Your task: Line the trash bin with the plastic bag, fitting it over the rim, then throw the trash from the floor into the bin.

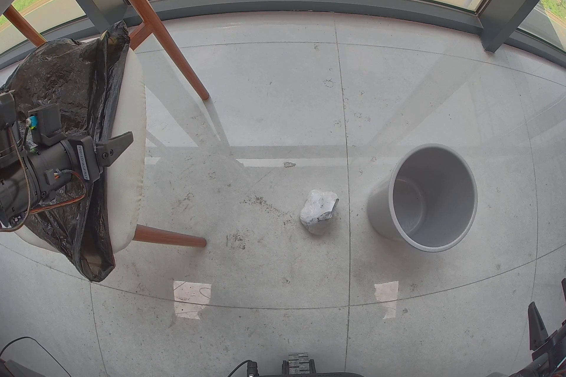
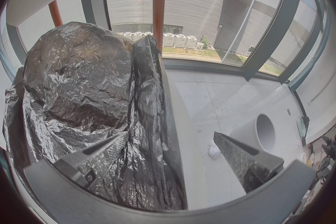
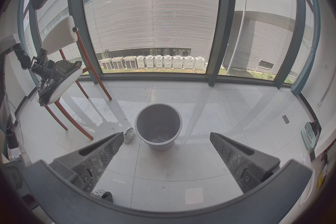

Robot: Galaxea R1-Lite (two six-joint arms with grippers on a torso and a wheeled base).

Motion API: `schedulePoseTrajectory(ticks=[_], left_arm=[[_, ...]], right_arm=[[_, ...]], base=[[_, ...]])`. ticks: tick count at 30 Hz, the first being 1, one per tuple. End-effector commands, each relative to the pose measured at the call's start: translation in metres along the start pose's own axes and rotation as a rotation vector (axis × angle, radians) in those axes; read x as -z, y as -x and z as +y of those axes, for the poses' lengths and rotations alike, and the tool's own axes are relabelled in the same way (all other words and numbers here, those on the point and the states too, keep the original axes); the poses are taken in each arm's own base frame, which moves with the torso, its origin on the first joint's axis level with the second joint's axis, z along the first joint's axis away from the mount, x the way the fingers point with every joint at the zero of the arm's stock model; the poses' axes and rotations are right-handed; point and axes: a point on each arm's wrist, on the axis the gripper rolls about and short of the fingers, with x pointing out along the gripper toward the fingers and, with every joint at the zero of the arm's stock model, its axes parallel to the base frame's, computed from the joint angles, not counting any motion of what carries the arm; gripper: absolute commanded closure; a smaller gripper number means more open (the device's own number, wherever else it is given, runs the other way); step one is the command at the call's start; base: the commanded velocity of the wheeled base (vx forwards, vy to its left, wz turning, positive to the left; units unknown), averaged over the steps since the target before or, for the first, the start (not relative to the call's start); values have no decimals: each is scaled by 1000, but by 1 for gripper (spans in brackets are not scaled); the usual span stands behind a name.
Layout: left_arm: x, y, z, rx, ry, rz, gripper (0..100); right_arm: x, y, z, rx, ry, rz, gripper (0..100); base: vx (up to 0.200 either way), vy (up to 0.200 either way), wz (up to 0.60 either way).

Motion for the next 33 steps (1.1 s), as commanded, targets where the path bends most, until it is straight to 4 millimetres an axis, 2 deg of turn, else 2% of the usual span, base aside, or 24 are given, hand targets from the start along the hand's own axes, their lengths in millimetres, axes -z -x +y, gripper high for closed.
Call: schedulePoseTrajectory(ticks=[1, 29, 30, 33], left_arm=[[-3, 0, 0, -3, 0, -10, 0], [6, -6, 2, -45, -1, 32, 0], [6, -6, 2, -45, -3, 31, 100], [6, -7, 2, -45, -2, 29, 100]], right_arm=[[5, -1, 0, -1, 0, 8, 0], [5, -1, 0, -1, 2, 8, 0], [5, -1, 0, -1, 2, 8, 0], [5, -1, 0, 0, 2, 8, 0]], base=[[0, 0, 0], [0, 0, 0], [0, 0, 0], [0, 0, 0]])
